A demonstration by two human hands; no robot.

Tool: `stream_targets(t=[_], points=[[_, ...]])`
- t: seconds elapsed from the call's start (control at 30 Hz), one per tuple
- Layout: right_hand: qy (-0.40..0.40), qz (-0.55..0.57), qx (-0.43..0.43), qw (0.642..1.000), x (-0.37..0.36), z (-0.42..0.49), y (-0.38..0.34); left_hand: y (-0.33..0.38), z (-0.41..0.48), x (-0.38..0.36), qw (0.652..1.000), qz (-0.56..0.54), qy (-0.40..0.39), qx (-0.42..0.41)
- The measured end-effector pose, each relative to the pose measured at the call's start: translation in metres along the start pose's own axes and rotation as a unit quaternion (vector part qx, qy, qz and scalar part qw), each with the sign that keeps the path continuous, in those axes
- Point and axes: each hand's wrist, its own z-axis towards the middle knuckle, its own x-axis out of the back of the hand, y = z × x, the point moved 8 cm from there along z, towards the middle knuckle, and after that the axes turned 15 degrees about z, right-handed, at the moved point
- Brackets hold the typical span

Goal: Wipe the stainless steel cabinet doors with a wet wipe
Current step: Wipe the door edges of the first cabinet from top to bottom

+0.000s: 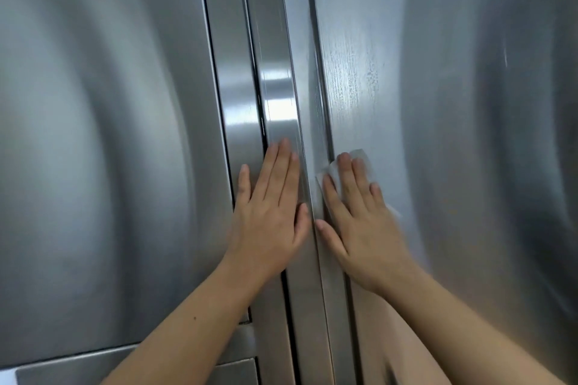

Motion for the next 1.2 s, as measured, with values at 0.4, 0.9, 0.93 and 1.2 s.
stream_targets(t=[0.4, 0.9, 0.93, 1.2], points=[[0.056, -0.009, 0.064, 0.996, 0.069, 0.103, -0.013, -0.037, 0.086, 0.013, 0.999, 0.052, 0.002, -0.015], [0.088, -0.005, 0.125, 0.988, 0.119, 0.178, -0.023, -0.076, 0.151, 0.018, 0.998, 0.043, 0.043, -0.005], [0.092, -0.001, 0.130, 0.987, 0.119, 0.177, -0.023, -0.076, 0.151, 0.019, 0.998, 0.040, 0.046, -0.006], [0.109, 0.111, 0.141, 0.978, 0.131, 0.199, -0.045, -0.075, 0.151, 0.024, 0.997, 0.033, 0.065, -0.007]])
